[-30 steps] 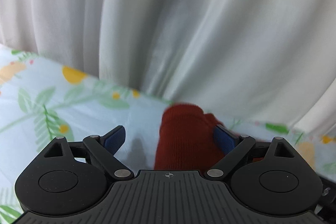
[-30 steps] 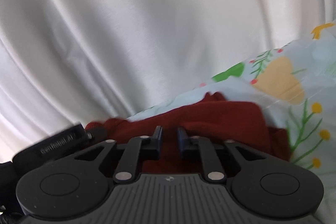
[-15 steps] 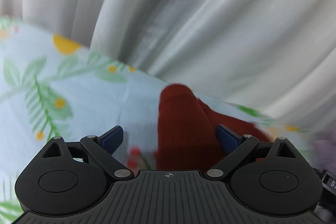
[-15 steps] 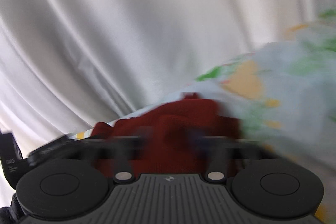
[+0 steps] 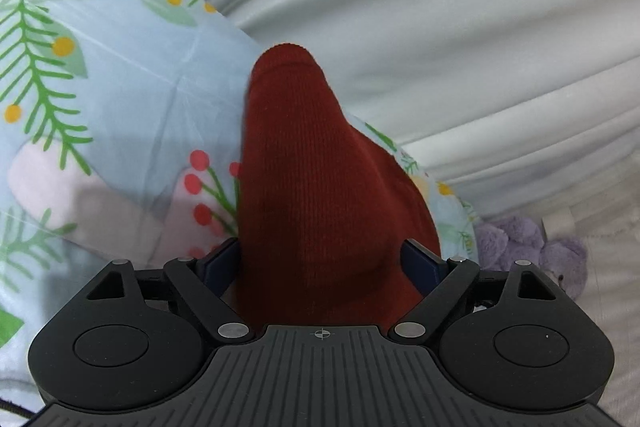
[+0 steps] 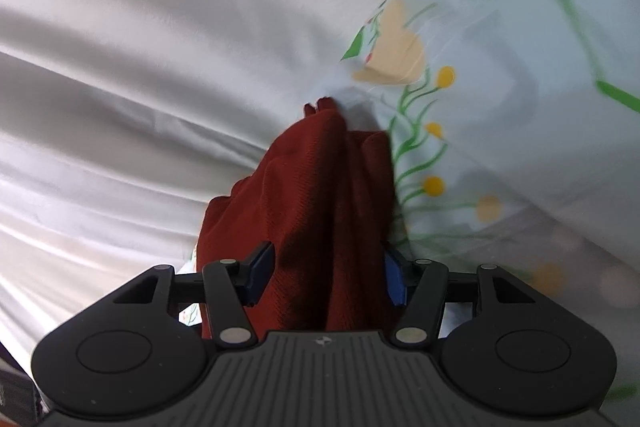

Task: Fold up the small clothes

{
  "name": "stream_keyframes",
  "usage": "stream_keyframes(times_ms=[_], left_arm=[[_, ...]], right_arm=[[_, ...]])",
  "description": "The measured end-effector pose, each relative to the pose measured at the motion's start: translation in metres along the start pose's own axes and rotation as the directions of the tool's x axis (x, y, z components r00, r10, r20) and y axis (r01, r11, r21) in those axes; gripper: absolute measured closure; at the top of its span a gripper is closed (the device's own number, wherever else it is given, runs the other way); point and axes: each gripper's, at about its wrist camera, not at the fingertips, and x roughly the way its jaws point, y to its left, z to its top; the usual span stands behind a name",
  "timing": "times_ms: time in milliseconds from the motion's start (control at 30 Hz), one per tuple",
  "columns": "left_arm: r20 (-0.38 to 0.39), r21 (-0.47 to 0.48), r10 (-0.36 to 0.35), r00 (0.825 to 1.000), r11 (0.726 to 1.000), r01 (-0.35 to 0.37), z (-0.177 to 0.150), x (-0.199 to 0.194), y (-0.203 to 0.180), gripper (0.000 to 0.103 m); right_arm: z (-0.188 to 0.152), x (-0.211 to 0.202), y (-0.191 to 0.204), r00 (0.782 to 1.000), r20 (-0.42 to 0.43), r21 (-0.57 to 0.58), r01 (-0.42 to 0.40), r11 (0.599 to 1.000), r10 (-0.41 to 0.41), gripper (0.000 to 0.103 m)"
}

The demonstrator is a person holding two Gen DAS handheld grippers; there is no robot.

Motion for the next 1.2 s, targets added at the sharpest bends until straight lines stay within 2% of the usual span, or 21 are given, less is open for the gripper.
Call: stream_keyframes(times_ms=[100,200,333,400,467,567,700,867,933,967,1000,1033,1067,1100,1133,1167,1200], left_arm=[[-0.001,-0.012,-0.003,1.0,1.0,0.003,-0.001,0.003,-0.003,0.015],[0.001,-0.014,0.006,1.0,1.0,-0.006,-0.002,0.004,-0.005,0.027],[0.006,-0.012,0.024,1.0,1.0,-0.024,-0.002,0.005,-0.002,0.036],[0.009,-0.01,0.054,0.999,0.999,-0.054,-0.002,0.006,-0.007,0.043],[0.016,-0.01,0.053,0.998,0.999,-0.053,-0.003,0.003,-0.009,0.051],[0.03,0.003,0.051,0.998,0.999,-0.051,-0.005,-0.009,-0.015,0.053],[0.047,0.029,0.026,0.999,0.999,-0.028,-0.009,-0.037,-0.026,0.054],[0.048,0.059,0.125,0.991,0.99,-0.127,-0.02,-0.095,-0.03,0.052],[0.065,0.04,0.198,0.978,0.979,-0.201,-0.028,-0.116,-0.02,0.047],[0.074,0.028,0.251,0.965,0.967,-0.254,-0.032,-0.124,-0.015,0.046],[0.083,0.031,0.316,0.945,0.947,-0.319,-0.036,-0.132,-0.01,0.045],[0.1,0.039,0.382,0.919,0.921,-0.388,-0.039,-0.139,-0.007,0.045],[0.127,0.04,0.427,0.895,0.9,-0.435,-0.042,-0.147,-0.004,0.045],[0.151,0.032,0.442,0.884,0.892,-0.451,-0.043,-0.153,-0.002,0.044],[0.175,0.014,0.446,0.878,0.891,-0.455,-0.042,-0.158,0.0,0.039],[0.201,-0.007,0.449,0.871,0.889,-0.457,-0.041,-0.161,0.0,0.034],[0.226,-0.02,0.455,0.861,0.886,-0.463,-0.039,-0.162,-0.001,0.031]], right_arm=[[0.004,0.01,0.002,1.0,-0.022,0.009,-0.01,1.0,0.01,0.053],[0.003,0.023,0.009,1.0,-0.03,-0.012,0.002,1.0,-0.002,0.062],[-0.002,0.03,0.018,1.0,-0.013,-0.031,0.012,0.999,-0.012,0.066],[-0.005,0.031,0.024,1.0,0.007,-0.044,0.028,0.999,-0.028,0.068],[-0.01,0.03,0.035,0.998,0.037,-0.079,0.05,0.996,-0.047,0.071],[-0.018,0.028,0.057,0.998,0.055,-0.131,0.05,0.99,-0.043,0.074],[-0.034,0.027,0.092,1.0,0.026,-0.2,0.016,0.98,-0.011,0.076],[-0.069,0.04,0.124,0.994,-0.095,-0.19,-0.067,0.979,0.049,0.076],[-0.085,0.053,0.129,0.987,-0.151,-0.179,-0.079,0.981,0.052,0.074],[-0.091,0.058,0.133,0.987,-0.156,-0.203,-0.055,0.978,0.023,0.07],[-0.098,0.06,0.139,0.99,-0.127,-0.254,0.024,0.967,-0.058,0.063],[-0.103,0.058,0.146,0.987,-0.06,-0.31,0.126,0.942,-0.151,0.059],[-0.108,0.054,0.154,0.969,0.043,-0.356,0.242,0.903,-0.243,0.056],[-0.112,0.048,0.162,0.946,0.153,-0.379,0.325,0.867,-0.287,0.056],[-0.112,0.044,0.169,0.939,0.206,-0.385,0.337,0.859,-0.276,0.056],[-0.112,0.045,0.177,0.948,0.206,-0.384,0.305,0.871,-0.24,0.056],[-0.111,0.052,0.187,0.964,0.171,-0.38,0.254,0.889,-0.202,0.056]])
